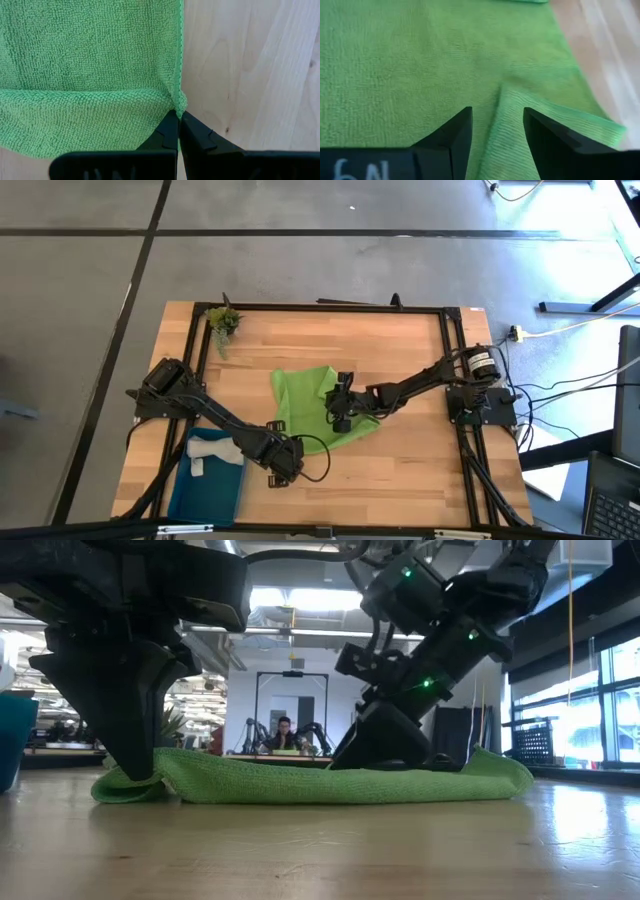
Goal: Roll microfiber towels into tight, uniform cylinder then place into a basket
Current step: Roll the green towel
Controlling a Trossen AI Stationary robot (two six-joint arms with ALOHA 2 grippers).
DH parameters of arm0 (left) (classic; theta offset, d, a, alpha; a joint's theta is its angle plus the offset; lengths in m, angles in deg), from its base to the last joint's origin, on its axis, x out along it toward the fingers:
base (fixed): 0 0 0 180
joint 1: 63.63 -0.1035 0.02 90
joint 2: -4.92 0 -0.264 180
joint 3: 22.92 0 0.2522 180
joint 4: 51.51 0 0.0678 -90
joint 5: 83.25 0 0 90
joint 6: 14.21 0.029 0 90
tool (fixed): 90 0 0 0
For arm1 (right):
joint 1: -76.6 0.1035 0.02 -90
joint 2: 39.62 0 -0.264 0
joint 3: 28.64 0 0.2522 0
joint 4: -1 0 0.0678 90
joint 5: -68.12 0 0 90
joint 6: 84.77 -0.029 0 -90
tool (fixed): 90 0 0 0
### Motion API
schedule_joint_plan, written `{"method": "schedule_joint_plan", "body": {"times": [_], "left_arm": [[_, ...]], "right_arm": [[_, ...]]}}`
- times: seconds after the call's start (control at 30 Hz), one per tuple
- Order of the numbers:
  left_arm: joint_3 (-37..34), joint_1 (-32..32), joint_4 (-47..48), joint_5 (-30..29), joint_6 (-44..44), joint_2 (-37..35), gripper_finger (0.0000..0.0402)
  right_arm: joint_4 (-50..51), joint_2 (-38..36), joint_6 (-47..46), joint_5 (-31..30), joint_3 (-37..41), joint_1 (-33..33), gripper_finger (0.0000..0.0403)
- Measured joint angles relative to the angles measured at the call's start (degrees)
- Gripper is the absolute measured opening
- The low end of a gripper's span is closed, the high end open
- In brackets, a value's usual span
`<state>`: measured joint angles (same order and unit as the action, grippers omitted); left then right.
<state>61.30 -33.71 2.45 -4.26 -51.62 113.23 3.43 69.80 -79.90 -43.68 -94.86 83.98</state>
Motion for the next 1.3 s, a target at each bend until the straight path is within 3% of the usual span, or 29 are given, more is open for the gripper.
{"method": "schedule_joint_plan", "body": {"times": [0.13, 0.3, 0.77, 1.0, 1.3], "left_arm": [[0.00, 0.02, -0.20, -0.02, 0.02, 0.00, 0.0000], [0.01, 0.01, -0.48, -0.04, 0.00, 0.00, 0.0000], [0.00, 0.58, -0.90, -0.05, -0.17, 0.00, 0.0000], [0.00, 0.64, -1.33, -0.04, -1.13, 0.00, 0.0000], [0.00, 0.63, -1.38, -0.04, -1.46, 0.00, 0.0000]], "right_arm": [[-2.03, 2.33, 1.08, 0.16, 0.00, 0.02, 0.0177], [-2.65, 3.05, 1.64, -4.56, -0.10, 0.02, 0.0177], [-3.50, 2.04, 4.67, -5.22, -2.26, 1.66, 0.0177], [-0.15, 2.15, 1.39, -5.10, -3.30, -0.36, 0.0177], [3.09, 2.24, 0.28, 2.07, -3.30, -3.21, 0.0177]]}}
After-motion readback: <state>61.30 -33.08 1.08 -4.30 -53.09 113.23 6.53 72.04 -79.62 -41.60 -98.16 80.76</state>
